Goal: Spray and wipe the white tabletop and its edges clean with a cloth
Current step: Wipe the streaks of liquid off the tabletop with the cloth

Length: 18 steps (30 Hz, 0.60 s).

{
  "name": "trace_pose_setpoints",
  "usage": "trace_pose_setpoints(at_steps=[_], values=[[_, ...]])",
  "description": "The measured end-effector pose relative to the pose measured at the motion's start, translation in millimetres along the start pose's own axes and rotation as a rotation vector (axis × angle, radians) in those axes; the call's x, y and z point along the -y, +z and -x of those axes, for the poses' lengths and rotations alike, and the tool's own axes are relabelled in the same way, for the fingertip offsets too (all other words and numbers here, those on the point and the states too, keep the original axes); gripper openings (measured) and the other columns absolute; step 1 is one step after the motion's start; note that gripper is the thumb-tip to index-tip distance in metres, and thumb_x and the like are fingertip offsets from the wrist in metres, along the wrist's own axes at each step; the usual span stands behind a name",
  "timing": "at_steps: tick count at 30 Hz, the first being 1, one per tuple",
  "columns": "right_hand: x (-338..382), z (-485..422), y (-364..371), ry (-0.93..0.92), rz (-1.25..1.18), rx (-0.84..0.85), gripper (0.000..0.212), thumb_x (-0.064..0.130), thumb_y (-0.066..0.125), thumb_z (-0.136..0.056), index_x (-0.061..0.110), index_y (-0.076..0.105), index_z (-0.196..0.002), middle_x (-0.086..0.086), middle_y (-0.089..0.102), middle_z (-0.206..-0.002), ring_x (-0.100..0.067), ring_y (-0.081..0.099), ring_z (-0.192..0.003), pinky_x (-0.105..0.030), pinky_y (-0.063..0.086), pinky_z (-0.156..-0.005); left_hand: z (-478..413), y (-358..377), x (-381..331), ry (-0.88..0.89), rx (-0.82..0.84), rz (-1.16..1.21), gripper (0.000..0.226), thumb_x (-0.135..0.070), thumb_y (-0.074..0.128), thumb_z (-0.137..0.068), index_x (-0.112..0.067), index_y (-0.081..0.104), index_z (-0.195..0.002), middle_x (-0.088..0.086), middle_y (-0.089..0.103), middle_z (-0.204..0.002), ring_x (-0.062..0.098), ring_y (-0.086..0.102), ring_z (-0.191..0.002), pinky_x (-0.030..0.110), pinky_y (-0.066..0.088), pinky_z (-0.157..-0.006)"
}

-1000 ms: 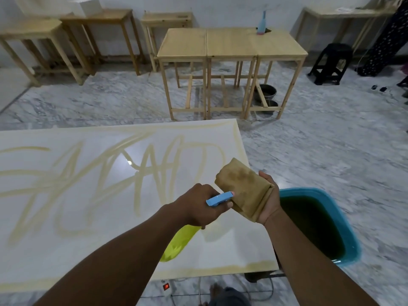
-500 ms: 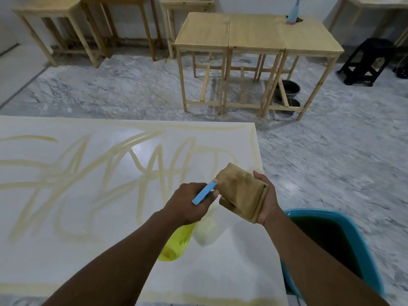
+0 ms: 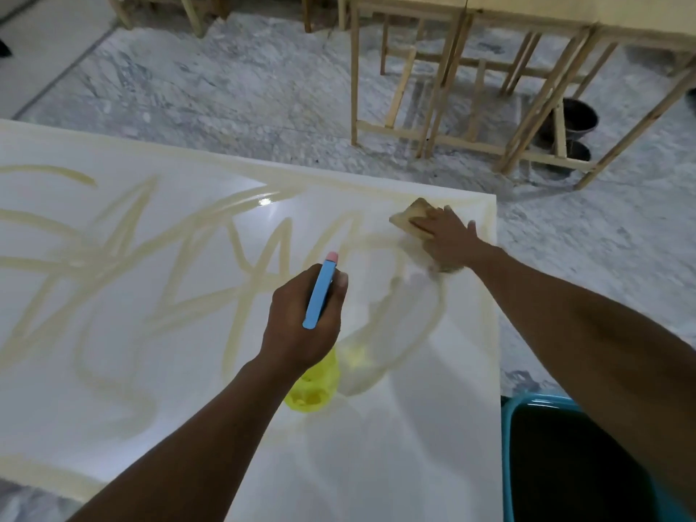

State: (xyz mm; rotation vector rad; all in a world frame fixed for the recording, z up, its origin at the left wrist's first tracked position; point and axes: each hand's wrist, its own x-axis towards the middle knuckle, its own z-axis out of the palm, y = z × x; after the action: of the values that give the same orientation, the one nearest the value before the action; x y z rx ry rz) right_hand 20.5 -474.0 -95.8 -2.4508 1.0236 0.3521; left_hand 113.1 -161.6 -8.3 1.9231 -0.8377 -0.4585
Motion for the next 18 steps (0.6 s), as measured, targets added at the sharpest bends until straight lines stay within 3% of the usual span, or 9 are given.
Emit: trace_pose_setpoints(at_steps=[2, 4, 6, 9, 12, 13, 16, 18], values=[[-16.9, -15.0, 25.7, 0.014, 0.173, 0.118, 0.067, 0.027, 0.051, -0.087, 0.034, 0.031, -0.151, -0.002, 0.019, -0.159, -0.03, 0.011, -0.148, -0.065, 0.018, -0.113, -7.4, 4.2, -1.3, -0.016, -0.016, 0.018, 0.029, -0.035, 0.06, -0.106, -0.014, 0.065, -0.088, -0.018, 0.069, -0.077, 0.026, 0.068, -0.055, 0.05, 0.062, -0.063], [-24.7, -12.3, 46.7, -0.052, 0.233, -0.028, 0.063, 0.03, 0.042, -0.082, 0.02, 0.041, -0.144, -0.012, 0.032, -0.151, -0.038, 0.025, -0.139, -0.061, 0.041, -0.098, -13.1, 6.1, -5.3, -0.024, -0.019, 0.03, 0.027, -0.03, 0.061, -0.106, -0.009, 0.067, -0.089, -0.029, 0.06, -0.075, 0.022, 0.069, -0.051, 0.045, 0.062, -0.061], [-26.9, -9.7, 61.1, -0.136, 0.237, -0.164, 0.063, 0.032, 0.033, -0.073, 0.01, 0.051, -0.129, -0.014, 0.046, -0.136, -0.041, 0.036, -0.125, -0.054, 0.05, -0.078, -17.5, 6.4, -6.1, -0.022, -0.014, 0.032, 0.028, -0.029, 0.061, -0.106, -0.006, 0.067, -0.092, -0.033, 0.06, -0.074, 0.022, 0.068, -0.05, 0.044, 0.061, -0.06], [-25.5, -14.1, 66.4, -0.149, 0.15, -0.24, 0.047, 0.014, 0.043, -0.077, 0.007, 0.055, -0.122, -0.017, 0.05, -0.132, -0.044, 0.038, -0.12, -0.055, 0.05, -0.078, -21.8, 6.5, -3.9, -0.008, -0.013, 0.032, 0.033, -0.037, 0.06, -0.104, -0.008, 0.068, -0.092, -0.027, 0.055, -0.076, 0.03, 0.067, -0.053, 0.052, 0.059, -0.058], [-18.0, -13.4, 45.8, -0.083, -0.036, -0.223, 0.047, 0.007, 0.048, -0.089, 0.016, 0.054, -0.134, -0.014, 0.05, -0.139, -0.039, 0.042, -0.129, -0.053, 0.047, -0.098, -22.0, 6.2, -0.4, -0.027, -0.016, 0.021, 0.033, -0.04, 0.06, -0.103, -0.01, 0.067, -0.09, -0.026, 0.052, -0.078, 0.034, 0.066, -0.054, 0.055, 0.059, -0.059], [-18.5, -14.9, 31.5, -0.032, -0.081, -0.195, 0.05, 0.007, 0.05, -0.089, 0.022, 0.054, -0.136, -0.012, 0.055, -0.136, -0.036, 0.051, -0.124, -0.048, 0.049, -0.097, -21.1, 5.8, 0.2, -0.033, -0.018, 0.018, 0.032, -0.036, 0.061, -0.104, -0.009, 0.066, -0.089, -0.026, 0.053, -0.077, 0.034, 0.066, -0.053, 0.053, 0.06, -0.06], [-22.9, -26.3, -20.4, -0.012, -0.14, -0.183, 0.049, 0.007, 0.053, -0.085, 0.029, 0.058, -0.128, -0.009, 0.07, -0.11, -0.028, 0.068, -0.09, -0.039, 0.058, -0.078, -19.4, 3.2, 3.2, -0.052, -0.026, 0.004, 0.027, -0.028, 0.063, -0.105, -0.007, 0.067, -0.089, -0.023, 0.058, -0.077, 0.031, 0.068, -0.052, 0.052, 0.059, -0.058], [-24.1, -34.1, -41.9, -0.121, -0.04, -0.262, 0.043, 0.005, 0.049, -0.089, 0.025, 0.062, -0.126, -0.009, 0.068, -0.115, -0.03, 0.066, -0.098, -0.04, 0.055, -0.082, -18.4, 2.5, 5.3, -0.027, -0.029, -0.027, 0.028, -0.031, 0.063, -0.106, -0.01, 0.066, -0.088, -0.007, 0.065, -0.082, 0.034, 0.067, -0.054, 0.052, 0.059, -0.058]])
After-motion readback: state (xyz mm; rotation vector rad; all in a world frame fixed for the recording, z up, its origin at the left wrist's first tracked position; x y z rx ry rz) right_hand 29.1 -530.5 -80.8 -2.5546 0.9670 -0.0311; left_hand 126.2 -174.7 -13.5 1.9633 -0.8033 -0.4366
